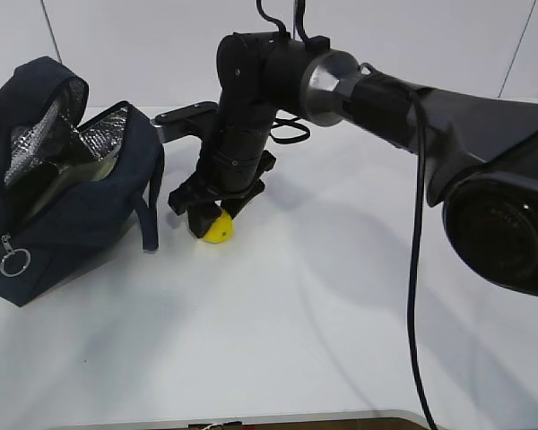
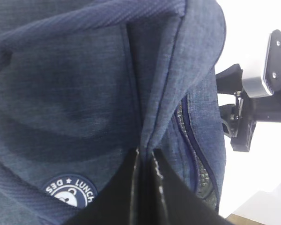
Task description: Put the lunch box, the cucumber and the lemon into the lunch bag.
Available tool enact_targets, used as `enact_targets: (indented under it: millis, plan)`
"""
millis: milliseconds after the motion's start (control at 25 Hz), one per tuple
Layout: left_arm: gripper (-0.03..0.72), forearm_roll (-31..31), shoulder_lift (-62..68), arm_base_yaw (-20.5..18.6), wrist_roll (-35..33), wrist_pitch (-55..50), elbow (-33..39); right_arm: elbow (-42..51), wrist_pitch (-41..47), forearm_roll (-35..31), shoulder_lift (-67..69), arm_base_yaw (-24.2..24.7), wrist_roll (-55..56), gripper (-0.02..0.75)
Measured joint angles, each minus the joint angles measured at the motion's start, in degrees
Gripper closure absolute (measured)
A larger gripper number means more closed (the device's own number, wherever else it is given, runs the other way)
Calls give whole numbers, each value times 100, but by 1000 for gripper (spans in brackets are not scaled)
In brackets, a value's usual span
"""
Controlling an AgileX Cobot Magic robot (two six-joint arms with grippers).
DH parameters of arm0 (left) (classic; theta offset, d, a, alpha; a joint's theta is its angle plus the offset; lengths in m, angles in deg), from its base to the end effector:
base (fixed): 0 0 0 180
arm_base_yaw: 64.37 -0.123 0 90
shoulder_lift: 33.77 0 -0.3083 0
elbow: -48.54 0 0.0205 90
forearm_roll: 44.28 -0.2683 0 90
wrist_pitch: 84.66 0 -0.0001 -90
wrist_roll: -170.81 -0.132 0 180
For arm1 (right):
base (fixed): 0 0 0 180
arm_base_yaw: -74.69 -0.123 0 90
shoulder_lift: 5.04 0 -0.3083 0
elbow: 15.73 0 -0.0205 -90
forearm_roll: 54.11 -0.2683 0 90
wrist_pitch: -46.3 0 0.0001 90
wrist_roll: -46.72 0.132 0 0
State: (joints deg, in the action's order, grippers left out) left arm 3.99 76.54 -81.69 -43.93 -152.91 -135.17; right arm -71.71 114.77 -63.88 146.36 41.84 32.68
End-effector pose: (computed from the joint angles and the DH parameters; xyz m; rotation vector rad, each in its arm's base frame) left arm 0.4029 0.0298 0.2630 0.0148 2.5672 -0.9167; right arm 0.4729 0.3302 0.1406 -1.0911 2.6615 0.3047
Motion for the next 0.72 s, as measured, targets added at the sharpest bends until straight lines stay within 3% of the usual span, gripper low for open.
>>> enact_targets:
  millis: [280,720]
  plan:
    - [701,0,0,0,0,0,0,-22,0,-124,65,0,0,363]
    - [701,0,0,0,0,0,0,-560,199,-128,79,0,51,379]
